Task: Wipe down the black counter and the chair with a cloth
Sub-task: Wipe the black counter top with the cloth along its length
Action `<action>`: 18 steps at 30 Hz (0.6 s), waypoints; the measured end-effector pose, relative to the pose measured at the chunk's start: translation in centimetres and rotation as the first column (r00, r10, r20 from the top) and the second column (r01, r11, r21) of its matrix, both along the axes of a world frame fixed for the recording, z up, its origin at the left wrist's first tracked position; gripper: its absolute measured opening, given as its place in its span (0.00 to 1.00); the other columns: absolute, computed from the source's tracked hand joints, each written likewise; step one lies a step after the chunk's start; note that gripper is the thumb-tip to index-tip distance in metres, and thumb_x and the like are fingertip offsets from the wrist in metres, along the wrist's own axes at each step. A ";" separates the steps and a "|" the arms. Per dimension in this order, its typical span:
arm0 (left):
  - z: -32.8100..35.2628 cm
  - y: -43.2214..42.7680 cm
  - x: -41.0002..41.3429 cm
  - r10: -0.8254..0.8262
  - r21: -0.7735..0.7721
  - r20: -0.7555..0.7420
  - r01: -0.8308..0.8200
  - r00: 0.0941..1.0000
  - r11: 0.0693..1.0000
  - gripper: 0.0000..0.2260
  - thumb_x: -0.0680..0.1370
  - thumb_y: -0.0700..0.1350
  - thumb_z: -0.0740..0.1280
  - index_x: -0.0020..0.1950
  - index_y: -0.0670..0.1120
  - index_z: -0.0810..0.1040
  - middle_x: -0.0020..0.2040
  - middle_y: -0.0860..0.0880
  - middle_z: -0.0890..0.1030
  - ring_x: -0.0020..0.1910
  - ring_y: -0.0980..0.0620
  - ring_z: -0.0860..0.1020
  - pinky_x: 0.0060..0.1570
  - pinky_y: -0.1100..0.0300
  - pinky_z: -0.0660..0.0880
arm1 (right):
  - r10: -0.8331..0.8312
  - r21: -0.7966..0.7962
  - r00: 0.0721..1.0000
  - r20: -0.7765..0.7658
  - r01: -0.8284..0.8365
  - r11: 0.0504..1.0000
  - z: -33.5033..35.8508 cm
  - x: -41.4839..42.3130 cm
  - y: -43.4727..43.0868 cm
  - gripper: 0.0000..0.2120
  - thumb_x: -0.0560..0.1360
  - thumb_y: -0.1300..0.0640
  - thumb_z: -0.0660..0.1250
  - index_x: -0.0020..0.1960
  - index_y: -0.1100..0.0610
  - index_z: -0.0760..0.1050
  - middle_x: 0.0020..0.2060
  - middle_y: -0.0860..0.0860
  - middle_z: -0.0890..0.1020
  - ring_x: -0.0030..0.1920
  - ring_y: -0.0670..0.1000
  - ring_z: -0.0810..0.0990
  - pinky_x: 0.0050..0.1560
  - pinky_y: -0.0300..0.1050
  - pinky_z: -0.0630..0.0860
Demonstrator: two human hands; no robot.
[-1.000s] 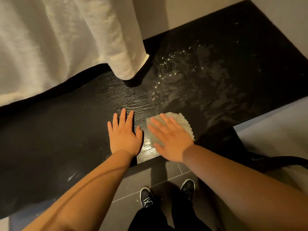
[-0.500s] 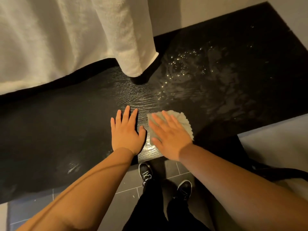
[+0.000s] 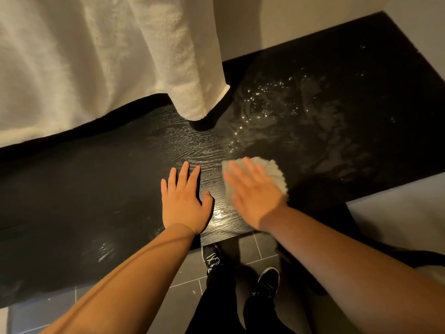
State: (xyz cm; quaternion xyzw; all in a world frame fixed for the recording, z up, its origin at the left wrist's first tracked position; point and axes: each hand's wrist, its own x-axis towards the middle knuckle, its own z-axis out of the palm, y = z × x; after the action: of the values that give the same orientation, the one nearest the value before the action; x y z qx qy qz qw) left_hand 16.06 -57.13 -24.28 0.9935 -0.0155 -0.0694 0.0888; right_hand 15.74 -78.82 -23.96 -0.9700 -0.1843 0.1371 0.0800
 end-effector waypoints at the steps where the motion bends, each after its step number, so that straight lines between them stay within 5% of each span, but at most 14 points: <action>1: 0.0 0.0 -0.1 0.001 -0.005 0.003 -0.001 1.000 1.000 0.33 0.79 0.61 0.55 0.84 0.55 0.62 0.86 0.49 0.58 0.85 0.41 0.51 0.82 0.37 0.50 | 0.058 0.004 0.998 -0.032 -0.058 0.998 0.1 -0.7 0.9 0.32 0.83 0.43 0.39 0.85 0.49 0.37 0.84 0.48 0.38 0.83 0.57 0.34 0.82 0.57 0.38; 6: -0.1 0.0 -0.1 0.008 -0.012 0.016 -0.008 1.000 1.000 0.33 0.79 0.61 0.57 0.84 0.53 0.62 0.86 0.48 0.57 0.85 0.42 0.52 0.82 0.38 0.50 | 0.147 0.046 0.989 0.018 -0.148 0.988 -0.4 1.8 -0.5 0.33 0.81 0.44 0.49 0.85 0.49 0.51 0.84 0.49 0.51 0.84 0.56 0.45 0.83 0.58 0.45; 13: -0.2 0.0 -0.1 0.033 -0.003 0.014 -0.033 0.999 0.999 0.36 0.79 0.62 0.56 0.85 0.51 0.58 0.86 0.48 0.54 0.85 0.44 0.51 0.83 0.40 0.49 | -0.209 -0.023 0.977 0.045 0.211 0.977 -0.2 2.2 -2.3 0.33 0.82 0.44 0.40 0.85 0.51 0.40 0.85 0.51 0.42 0.83 0.58 0.38 0.83 0.58 0.42; 16: -0.1 -0.1 -0.1 0.045 -0.002 0.008 -0.045 0.999 0.999 0.36 0.79 0.62 0.58 0.85 0.50 0.57 0.87 0.47 0.53 0.85 0.45 0.49 0.83 0.41 0.48 | -0.031 -0.033 0.999 -0.022 0.030 0.999 0.4 -1.7 1.0 0.32 0.83 0.44 0.39 0.84 0.50 0.34 0.83 0.50 0.35 0.82 0.58 0.31 0.82 0.58 0.38; 18: 0.0 -0.3 -0.1 0.061 -0.018 0.012 -0.060 0.998 0.998 0.37 0.79 0.61 0.58 0.86 0.49 0.56 0.87 0.47 0.53 0.86 0.46 0.49 0.83 0.41 0.48 | 0.090 0.026 0.994 -0.055 -0.089 0.996 0.2 -1.5 1.8 0.34 0.82 0.43 0.42 0.85 0.49 0.39 0.84 0.47 0.39 0.83 0.56 0.34 0.82 0.57 0.38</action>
State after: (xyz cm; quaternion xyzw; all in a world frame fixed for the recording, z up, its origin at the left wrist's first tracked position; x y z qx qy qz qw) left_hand 15.94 -57.40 -24.28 0.9931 0.0134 -0.0604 0.0995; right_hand 14.19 -76.99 -23.80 -0.9555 -0.2268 0.1655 0.0903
